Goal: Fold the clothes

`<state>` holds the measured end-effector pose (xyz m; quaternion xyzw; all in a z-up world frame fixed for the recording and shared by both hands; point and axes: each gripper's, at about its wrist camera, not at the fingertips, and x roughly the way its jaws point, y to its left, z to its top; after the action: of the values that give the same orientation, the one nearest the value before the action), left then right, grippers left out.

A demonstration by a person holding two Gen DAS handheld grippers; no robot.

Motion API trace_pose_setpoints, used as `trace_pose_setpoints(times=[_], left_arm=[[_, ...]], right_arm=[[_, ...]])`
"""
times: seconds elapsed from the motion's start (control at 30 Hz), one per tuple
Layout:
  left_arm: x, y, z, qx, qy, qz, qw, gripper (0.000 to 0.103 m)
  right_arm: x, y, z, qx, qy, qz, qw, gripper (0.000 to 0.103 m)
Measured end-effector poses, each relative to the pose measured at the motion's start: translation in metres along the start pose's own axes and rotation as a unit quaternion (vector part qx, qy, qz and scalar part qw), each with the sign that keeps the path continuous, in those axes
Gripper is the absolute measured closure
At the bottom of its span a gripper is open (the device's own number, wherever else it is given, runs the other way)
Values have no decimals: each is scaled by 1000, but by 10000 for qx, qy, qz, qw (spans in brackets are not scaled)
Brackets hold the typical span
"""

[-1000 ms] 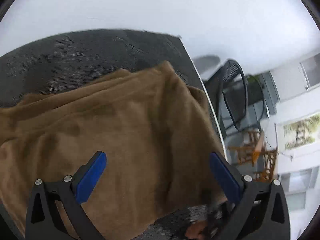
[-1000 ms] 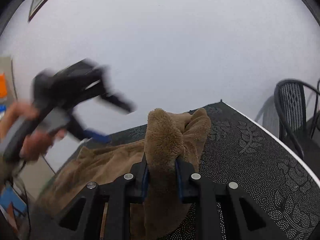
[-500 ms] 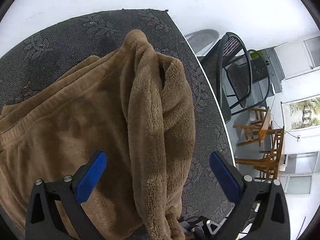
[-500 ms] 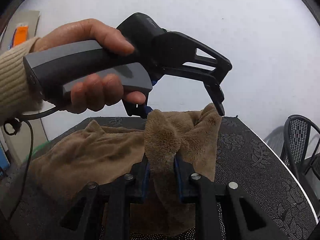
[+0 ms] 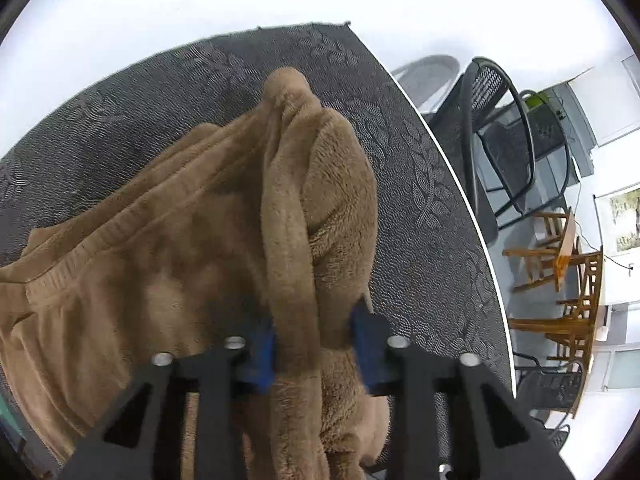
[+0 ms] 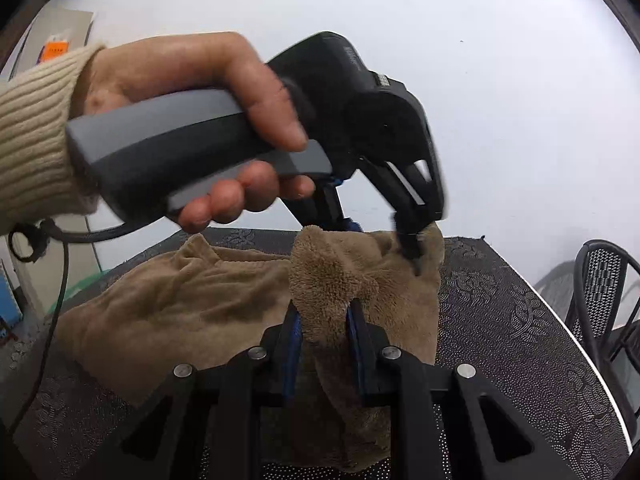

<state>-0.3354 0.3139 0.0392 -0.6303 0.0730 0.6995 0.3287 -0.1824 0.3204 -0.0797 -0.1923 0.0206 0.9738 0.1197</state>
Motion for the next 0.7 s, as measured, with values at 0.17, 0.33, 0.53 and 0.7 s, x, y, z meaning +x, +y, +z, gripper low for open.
trace_pose_setpoints(times=[0.17, 0.33, 0.53, 0.7], left_arm=[[-13, 17, -7, -257, -225, -380, 9987, 79], [-22, 33, -13, -543, -371, -817, 9945, 81], [-40, 51, -23, -746, -642, -1228, 9875, 82], [-60, 74, -32, -970, -932, -1567, 9784, 83]], right_arm=[[-4, 3, 0, -39, -75, -70, 9999, 80], [-6, 8, 0, -77, -131, -200, 9997, 80], [-12, 11, 8, -80, -261, -266, 9993, 80], [-24, 22, 19, -196, -414, -273, 9986, 80]])
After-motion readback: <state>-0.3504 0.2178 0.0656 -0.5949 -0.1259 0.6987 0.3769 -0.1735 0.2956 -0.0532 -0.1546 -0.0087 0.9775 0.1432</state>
